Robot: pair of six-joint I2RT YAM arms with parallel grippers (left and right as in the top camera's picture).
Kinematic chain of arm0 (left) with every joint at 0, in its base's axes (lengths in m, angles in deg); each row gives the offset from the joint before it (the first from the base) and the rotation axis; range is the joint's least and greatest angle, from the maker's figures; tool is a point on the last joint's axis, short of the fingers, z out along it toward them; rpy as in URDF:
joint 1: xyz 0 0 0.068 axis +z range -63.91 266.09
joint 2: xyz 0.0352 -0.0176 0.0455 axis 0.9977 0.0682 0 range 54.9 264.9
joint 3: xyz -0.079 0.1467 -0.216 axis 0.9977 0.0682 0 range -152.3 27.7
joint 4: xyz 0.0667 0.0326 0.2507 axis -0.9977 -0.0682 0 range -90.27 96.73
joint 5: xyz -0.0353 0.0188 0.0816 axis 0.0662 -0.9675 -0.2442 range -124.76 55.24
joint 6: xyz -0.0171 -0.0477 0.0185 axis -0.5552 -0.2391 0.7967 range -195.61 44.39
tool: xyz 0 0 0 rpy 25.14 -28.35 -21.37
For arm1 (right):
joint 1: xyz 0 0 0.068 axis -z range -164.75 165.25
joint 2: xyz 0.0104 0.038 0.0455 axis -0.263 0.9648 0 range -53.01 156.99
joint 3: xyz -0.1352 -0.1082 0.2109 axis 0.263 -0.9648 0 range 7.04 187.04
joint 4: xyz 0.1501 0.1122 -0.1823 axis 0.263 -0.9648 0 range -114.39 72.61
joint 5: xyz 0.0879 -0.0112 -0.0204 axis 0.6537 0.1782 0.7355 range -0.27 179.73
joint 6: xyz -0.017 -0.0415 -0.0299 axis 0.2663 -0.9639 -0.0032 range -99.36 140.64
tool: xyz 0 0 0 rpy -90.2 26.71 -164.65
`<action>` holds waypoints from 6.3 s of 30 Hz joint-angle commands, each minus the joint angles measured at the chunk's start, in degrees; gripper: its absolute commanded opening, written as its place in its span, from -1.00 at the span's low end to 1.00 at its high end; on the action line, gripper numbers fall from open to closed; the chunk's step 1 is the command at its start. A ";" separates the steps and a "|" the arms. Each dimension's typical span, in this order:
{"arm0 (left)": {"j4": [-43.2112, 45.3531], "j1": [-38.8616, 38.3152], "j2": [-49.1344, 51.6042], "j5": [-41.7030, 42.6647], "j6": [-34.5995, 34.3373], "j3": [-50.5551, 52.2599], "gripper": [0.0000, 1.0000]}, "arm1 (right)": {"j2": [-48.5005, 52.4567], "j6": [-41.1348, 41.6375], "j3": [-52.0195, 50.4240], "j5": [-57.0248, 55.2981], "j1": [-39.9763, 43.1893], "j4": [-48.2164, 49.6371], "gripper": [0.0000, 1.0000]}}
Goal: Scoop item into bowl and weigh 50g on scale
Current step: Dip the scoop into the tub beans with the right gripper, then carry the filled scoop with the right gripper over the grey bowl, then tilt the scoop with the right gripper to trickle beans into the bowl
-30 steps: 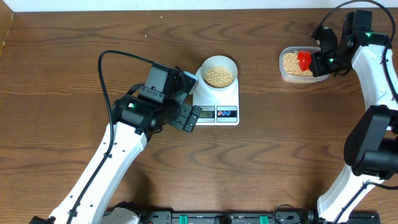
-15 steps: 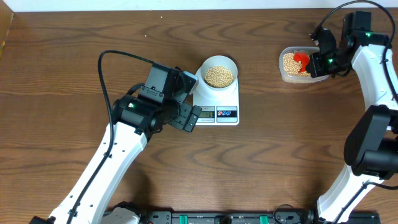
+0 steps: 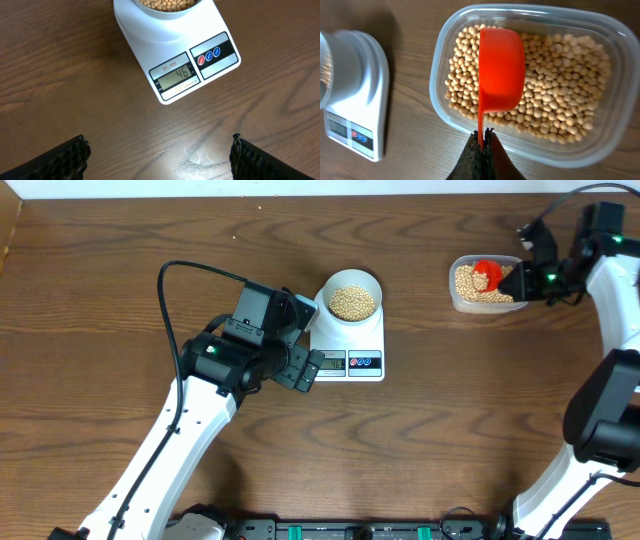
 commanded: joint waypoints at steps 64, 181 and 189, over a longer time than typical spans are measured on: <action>-0.13 0.20 0.31 -0.55 0.13 0.20 0.83 | 0.04 5.05 1.16 18.18 -21.42 6.25 -0.98; -0.11 0.20 0.31 -0.52 0.11 0.20 0.84 | -0.85 -18.16 4.39 -1.14 -32.33 7.74 -0.98; -0.11 0.20 0.31 -0.52 0.13 0.20 0.83 | -0.85 -11.43 4.39 4.70 -30.60 7.52 -0.98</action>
